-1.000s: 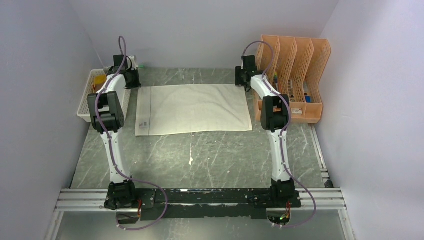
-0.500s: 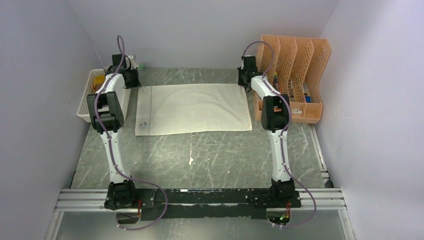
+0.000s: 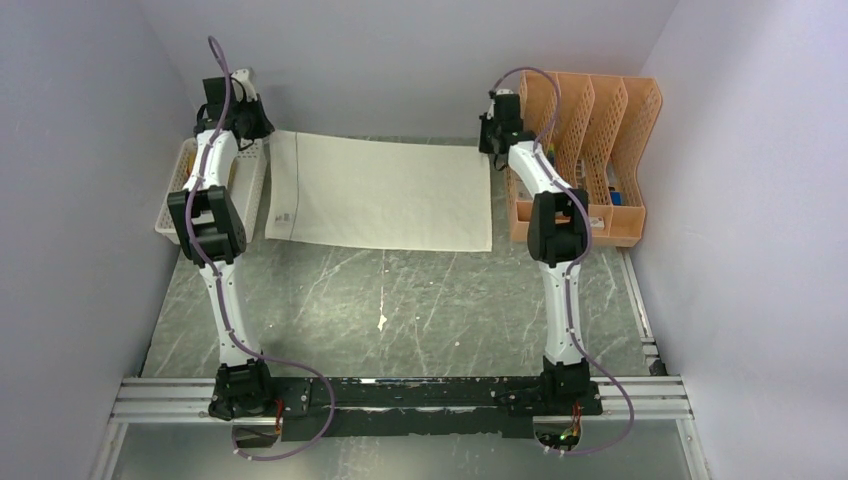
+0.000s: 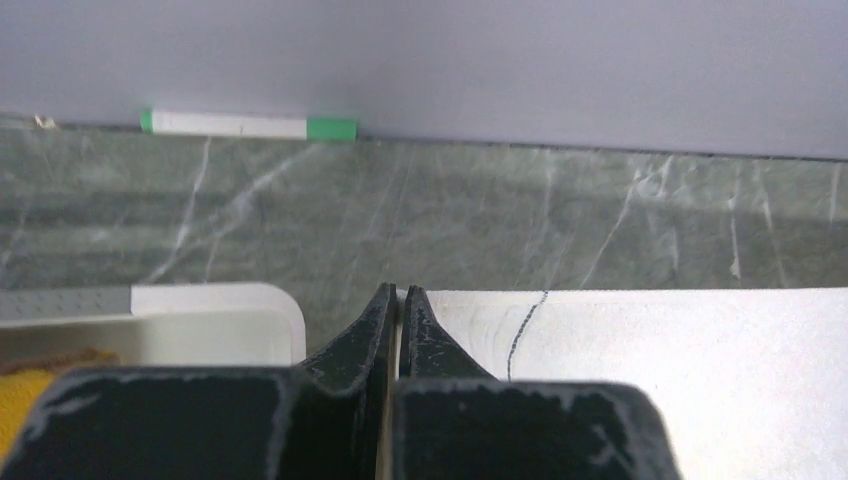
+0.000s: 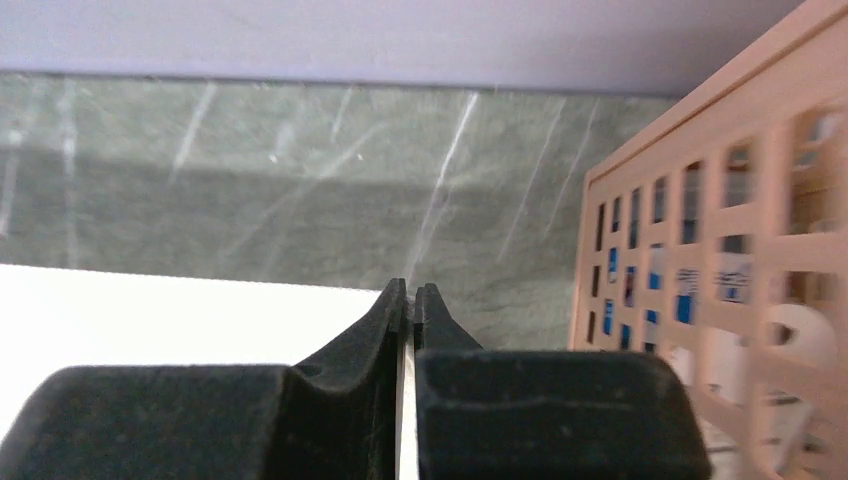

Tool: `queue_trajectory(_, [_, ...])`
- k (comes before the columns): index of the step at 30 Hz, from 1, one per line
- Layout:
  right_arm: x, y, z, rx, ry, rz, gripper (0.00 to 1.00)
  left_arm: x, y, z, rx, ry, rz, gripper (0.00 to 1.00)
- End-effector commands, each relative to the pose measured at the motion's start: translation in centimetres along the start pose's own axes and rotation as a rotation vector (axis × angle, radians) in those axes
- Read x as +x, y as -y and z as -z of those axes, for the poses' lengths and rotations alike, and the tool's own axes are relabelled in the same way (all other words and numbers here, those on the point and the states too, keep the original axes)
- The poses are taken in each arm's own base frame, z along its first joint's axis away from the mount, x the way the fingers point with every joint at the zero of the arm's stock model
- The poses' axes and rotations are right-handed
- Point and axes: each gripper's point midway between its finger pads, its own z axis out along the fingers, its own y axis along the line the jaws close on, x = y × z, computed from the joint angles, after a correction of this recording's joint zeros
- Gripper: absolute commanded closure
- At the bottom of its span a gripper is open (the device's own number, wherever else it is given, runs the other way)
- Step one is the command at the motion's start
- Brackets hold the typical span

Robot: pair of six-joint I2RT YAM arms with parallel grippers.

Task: Roll the towels
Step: Fold the towel at the center of the board.

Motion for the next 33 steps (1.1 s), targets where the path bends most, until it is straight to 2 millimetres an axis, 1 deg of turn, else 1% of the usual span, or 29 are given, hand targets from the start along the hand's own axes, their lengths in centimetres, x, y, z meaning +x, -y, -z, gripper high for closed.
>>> queue_trajectory(1, [-8.5, 0.8, 4.8, 0.01, 0.208, 0.005, 1.0, -4.5, -0.1, 0.8, 0.045, 0.138, -0.023, 0.93])
queue_trajectory(3, [-9.4, 0.7, 6.0, 0.008, 0.25, 0.012, 1.0, -4.8, 0.5, 1.2, 0.075, 0.151, -0.038, 0.93])
queue_trajectory(4, [-9.9, 0.7, 6.8, 0.01, 0.28, 0.016, 1.0, -4.6, 0.7, 1.4, 0.087, 0.151, -0.046, 0.93])
queue_trajectory(6, [-9.9, 0.8, 8.4, 0.011, 0.314, 0.025, 1.0, -3.7, 1.0, 1.8, 0.1, 0.145, -0.057, 0.93])
queue_trajectory(7, [-10.4, 0.8, 10.0, 0.01, 0.348, 0.033, 1.0, -2.8, 1.0, 2.0, 0.102, 0.137, -0.059, 0.93])
queue_trajectory(8, [-10.2, 0.8, 11.1, 0.008, 0.368, 0.039, 1.0, -2.2, 1.1, 2.4, 0.103, 0.14, -0.063, 0.93])
queue_trajectory(9, [-8.5, 0.9, 11.6, 0.003, 0.359, 0.046, 1.0, -1.3, 1.2, 2.7, 0.102, 0.14, -0.065, 0.93])
queue_trajectory(10, [-7.9, 0.7, 12.7, -0.012, 0.375, 0.059, 1.0, -0.3, 1.1, 3.1, 0.1, 0.139, -0.064, 0.93])
queue_trajectory(11, [-7.4, 0.4, 13.7, -0.031, 0.399, 0.076, 1.0, 0.0, 1.4, 3.9, 0.098, 0.152, -0.065, 0.93])
queue_trajectory(12, [-6.3, 0.2, 14.4, -0.046, 0.403, 0.088, 1.0, 1.0, 1.4, 4.2, 0.097, 0.148, -0.064, 0.93])
queue_trajectory(13, [-5.6, -0.1, 15.3, -0.059, 0.415, 0.091, 1.0, 1.7, 1.4, 4.5, 0.095, 0.146, -0.061, 0.93])
queue_trajectory(14, [-4.4, -0.3, 15.7, -0.075, 0.407, 0.097, 1.0, 2.8, 1.5, 4.8, 0.097, 0.134, -0.054, 0.93])
queue_trajectory(15, [-3.1, -0.7, 16.2, -0.099, 0.396, 0.105, 1.0, 4.4, 1.6, 5.0, 0.099, 0.113, -0.044, 0.93])
queue_trajectory(17, [-0.9, -1.3, 17.1, -0.131, 0.374, 0.108, 1.0, 5.8, 1.7, 5.8, 0.095, 0.104, -0.036, 0.93])
queue_trajectory(20, [2.4, -2.0, 18.1, -0.162, 0.324, 0.104, 1.0, 7.1, 1.7, 7.5, 0.069, 0.12, -0.029, 0.93])
queue_trajectory(21, [2.9, -2.1, 18.4, -0.167, 0.315, 0.105, 1.0, 7.2, 1.7, 8.0, 0.055, 0.128, -0.029, 0.93])
queue_trajectory(22, [5.0, -2.1, 18.4, -0.167, 0.275, 0.102, 1.0, 7.4, 1.5, 8.4, 0.038, 0.126, -0.028, 0.93])
queue_trajectory(24, [6.9, -2.1, 18.8, -0.166, 0.237, 0.1, 1.0, 7.7, 1.1, 9.0, 0.006, 0.115, -0.026, 0.93])
queue_trajectory(27, [9.2, -1.9, 19.4, -0.155, 0.194, 0.101, 1.0, 8.9, 0.8, 9.5, -0.023, 0.089, -0.015, 0.93])
queue_trajectory(33, [12.3, -0.9, 20.2, -0.116, 0.136, 0.104, 1.0, 10.8, 0.1, 10.4, -0.076, 0.064, 0.023, 0.93])
